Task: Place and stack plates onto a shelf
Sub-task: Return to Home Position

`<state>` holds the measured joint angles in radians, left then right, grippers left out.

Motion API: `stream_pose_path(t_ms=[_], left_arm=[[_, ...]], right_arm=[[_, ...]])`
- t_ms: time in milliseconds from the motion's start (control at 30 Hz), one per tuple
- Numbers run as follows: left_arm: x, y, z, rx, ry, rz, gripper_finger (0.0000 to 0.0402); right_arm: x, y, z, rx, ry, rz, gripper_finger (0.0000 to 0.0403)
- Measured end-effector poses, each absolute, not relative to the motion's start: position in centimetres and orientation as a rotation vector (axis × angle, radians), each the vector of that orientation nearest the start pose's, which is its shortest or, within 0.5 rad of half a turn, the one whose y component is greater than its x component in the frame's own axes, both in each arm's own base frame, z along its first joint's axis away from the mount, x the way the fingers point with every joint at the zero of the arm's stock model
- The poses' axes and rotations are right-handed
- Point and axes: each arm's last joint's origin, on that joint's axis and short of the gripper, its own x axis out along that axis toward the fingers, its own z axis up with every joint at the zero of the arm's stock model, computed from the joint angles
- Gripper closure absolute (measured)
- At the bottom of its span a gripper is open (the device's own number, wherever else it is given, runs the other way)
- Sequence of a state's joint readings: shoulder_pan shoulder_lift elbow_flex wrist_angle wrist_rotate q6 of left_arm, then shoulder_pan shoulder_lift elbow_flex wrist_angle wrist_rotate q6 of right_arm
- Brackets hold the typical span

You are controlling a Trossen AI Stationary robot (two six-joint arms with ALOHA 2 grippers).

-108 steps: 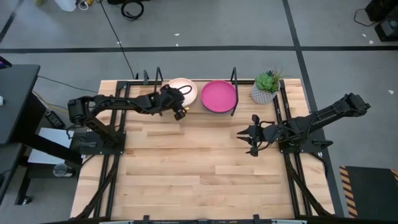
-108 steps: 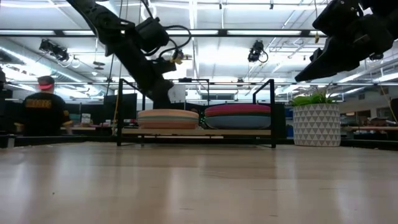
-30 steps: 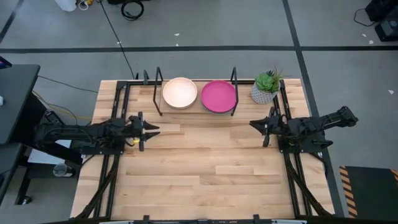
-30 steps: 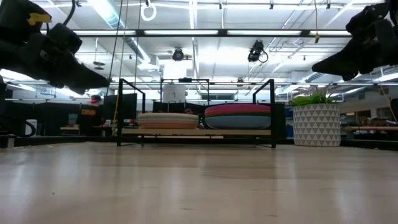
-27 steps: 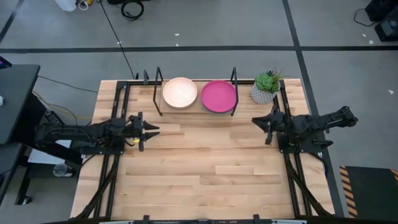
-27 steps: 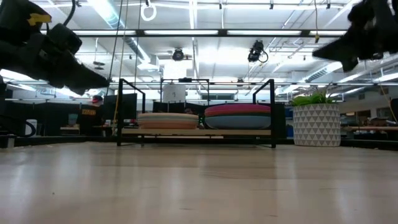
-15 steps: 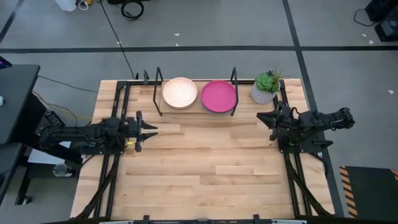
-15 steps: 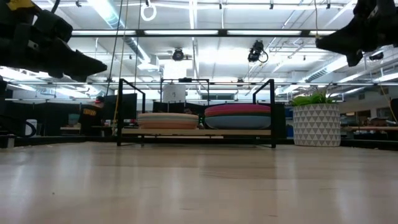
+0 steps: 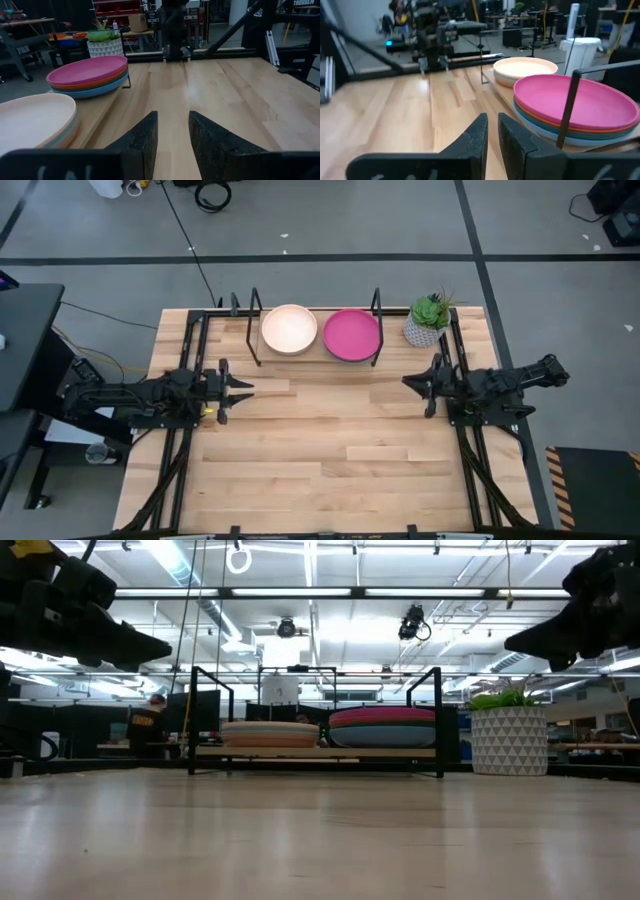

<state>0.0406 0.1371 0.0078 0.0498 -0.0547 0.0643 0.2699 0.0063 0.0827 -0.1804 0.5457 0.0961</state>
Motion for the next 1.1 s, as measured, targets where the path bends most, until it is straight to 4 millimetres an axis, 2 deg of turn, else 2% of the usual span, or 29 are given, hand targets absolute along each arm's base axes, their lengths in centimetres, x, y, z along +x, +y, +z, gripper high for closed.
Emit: stream_pose_path(t_ms=[1100], left_arm=[[10.54,0.59,15.97,0.065,0.083,0.093,0.0285]], right_arm=[[8.95,0.99,17.46,0.017,0.071,-0.25,0.0353]])
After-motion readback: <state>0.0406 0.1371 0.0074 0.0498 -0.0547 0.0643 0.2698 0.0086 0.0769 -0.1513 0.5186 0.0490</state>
